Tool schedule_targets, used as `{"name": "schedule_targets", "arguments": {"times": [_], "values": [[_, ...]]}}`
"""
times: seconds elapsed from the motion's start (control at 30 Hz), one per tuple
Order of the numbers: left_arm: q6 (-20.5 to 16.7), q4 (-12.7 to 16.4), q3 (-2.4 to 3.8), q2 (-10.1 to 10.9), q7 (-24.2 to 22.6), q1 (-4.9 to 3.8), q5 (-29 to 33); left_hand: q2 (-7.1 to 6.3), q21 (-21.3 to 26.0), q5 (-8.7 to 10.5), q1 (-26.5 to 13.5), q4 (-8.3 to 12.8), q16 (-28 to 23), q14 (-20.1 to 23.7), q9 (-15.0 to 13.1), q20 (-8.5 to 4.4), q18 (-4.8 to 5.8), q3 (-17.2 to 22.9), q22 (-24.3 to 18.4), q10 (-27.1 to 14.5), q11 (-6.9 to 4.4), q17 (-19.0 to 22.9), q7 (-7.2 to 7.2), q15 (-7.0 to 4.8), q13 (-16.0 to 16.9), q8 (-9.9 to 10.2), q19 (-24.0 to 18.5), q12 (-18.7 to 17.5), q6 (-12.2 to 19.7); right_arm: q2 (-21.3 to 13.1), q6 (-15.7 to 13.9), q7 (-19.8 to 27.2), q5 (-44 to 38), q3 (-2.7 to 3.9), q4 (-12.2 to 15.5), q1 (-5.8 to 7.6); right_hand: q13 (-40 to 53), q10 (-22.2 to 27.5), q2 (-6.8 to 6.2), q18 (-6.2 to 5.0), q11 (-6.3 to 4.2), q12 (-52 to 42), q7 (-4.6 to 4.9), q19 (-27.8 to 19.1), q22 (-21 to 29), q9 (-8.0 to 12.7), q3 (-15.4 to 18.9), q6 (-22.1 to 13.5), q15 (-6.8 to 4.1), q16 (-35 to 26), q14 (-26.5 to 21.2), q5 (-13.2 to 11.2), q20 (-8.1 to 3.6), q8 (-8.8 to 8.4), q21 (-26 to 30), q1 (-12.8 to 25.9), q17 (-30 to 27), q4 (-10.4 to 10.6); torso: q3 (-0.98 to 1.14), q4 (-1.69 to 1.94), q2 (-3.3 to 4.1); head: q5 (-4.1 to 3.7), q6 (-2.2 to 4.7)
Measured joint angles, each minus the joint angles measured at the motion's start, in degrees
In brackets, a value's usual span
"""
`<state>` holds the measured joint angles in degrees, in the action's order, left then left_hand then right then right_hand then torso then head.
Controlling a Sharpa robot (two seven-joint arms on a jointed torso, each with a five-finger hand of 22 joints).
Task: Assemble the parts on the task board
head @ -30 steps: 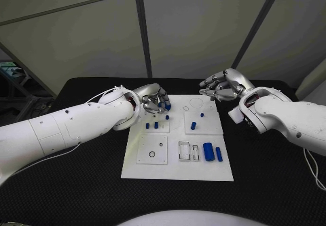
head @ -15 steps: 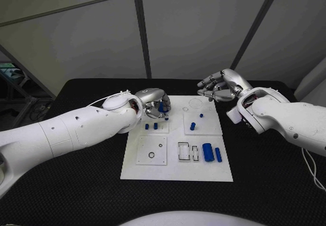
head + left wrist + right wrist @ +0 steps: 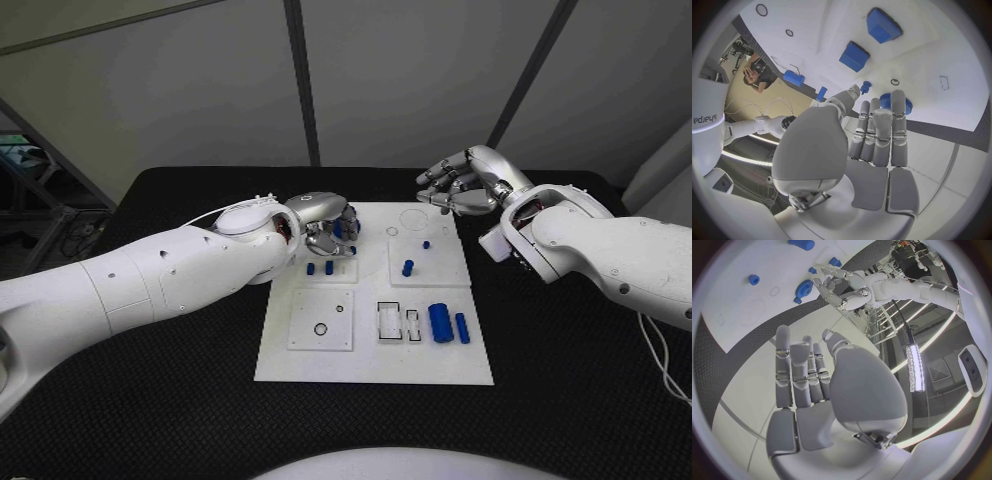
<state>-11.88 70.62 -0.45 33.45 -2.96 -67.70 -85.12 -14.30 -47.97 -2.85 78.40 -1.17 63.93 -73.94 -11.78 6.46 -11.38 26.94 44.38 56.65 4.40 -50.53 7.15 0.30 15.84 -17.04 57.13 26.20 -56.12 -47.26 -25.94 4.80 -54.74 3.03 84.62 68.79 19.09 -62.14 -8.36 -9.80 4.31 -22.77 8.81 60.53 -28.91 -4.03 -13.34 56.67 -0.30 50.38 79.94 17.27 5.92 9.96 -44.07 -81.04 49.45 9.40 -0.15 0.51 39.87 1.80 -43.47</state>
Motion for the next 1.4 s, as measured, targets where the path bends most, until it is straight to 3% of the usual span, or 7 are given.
{"name": "schedule_targets", "arguments": {"times": [0.5, 0.93, 1.23, 1.4], "values": [[1.5, -1.3, 0.00, -1.3, 0.0, 0.02, -0.4, 1.21, -2.0, 0.00, 0.6, 1.5, 5.1, -3.2, 1.5, -0.40, 0.01, 1.8, 1.7, 2.4, -0.72, -5.0, -0.23, -0.51, -2.0, 1.2, 0.8, -1.3, -1.7, 0.1, 0.0, -0.1, -0.2, 0.00, 0.0, 0.00, -0.4, -0.4, 0.00, 0.00, -0.01, 0.4, 0.00, 0.0, 0.0, 0.0, -0.2, 0.0, 0.00, 0.0, 0.0, 0.0, 0.00, 0.00, 0.0, 0.0, 0.1, 0.2, 0.01, 0.02, 0.04, 0.02, -0.36], [3.6, -2.5, 0.00, -2.2, 0.1, 0.07, -0.5, 1.44, -2.5, 0.00, 0.4, 1.6, 6.4, -3.6, 2.2, -0.40, 0.01, 2.5, 2.6, 3.2, -0.51, -6.0, -0.36, -0.50, -3.2, 1.9, 0.8, -2.0, -2.3, 0.3, 0.0, -0.1, -0.3, 0.00, 0.0, 0.00, -0.4, -0.4, 0.01, 0.00, 0.00, 0.4, 0.00, 0.0, 0.0, 0.0, -0.2, 0.0, 0.00, 0.0, 0.0, 0.0, 0.00, 0.00, 0.0, 0.0, 0.1, 0.2, 0.02, 0.02, 0.02, -0.11, -0.63], [4.4, -3.2, 0.05, -2.8, 0.4, 0.05, -0.6, 1.66, -3.0, 0.00, 0.2, 1.9, 6.8, -3.6, 2.8, -0.41, 0.00, 3.2, 3.2, 3.6, -0.51, -6.0, -0.11, -0.50, -4.0, 2.6, 0.8, -2.8, -2.8, 0.4, 0.1, -0.1, -0.3, 0.00, 0.0, 0.00, -0.4, -0.4, 0.01, 0.00, 0.00, 0.4, 0.00, 0.0, 0.0, 0.0, -0.2, 0.0, 0.00, 0.0, 0.0, 0.0, 0.00, 0.00, 0.0, 0.0, 0.1, 0.2, 0.03, 0.02, -0.04, -0.24, -0.36], [4.9, -3.4, 0.07, -2.9, 0.4, 0.00, -0.6, 2.36, -3.7, 0.00, 0.1, 2.1, 7.6, -4.1, 3.1, -0.41, -0.02, 3.9, 3.7, 4.4, -0.80, -6.7, -0.17, -0.60, -4.4, 2.9, 0.8, -3.0, -3.3, 0.4, 0.1, -0.1, -0.3, 0.00, 0.0, 0.00, -0.7, -0.6, 0.01, 0.00, 0.21, 0.7, 0.00, 0.4, 0.0, 0.0, -0.3, 0.0, 0.20, 0.0, 0.2, 0.0, 0.01, 0.00, 0.0, 0.0, 0.1, 0.0, 0.02, 0.02, -0.04, -0.20, -0.46]]}}
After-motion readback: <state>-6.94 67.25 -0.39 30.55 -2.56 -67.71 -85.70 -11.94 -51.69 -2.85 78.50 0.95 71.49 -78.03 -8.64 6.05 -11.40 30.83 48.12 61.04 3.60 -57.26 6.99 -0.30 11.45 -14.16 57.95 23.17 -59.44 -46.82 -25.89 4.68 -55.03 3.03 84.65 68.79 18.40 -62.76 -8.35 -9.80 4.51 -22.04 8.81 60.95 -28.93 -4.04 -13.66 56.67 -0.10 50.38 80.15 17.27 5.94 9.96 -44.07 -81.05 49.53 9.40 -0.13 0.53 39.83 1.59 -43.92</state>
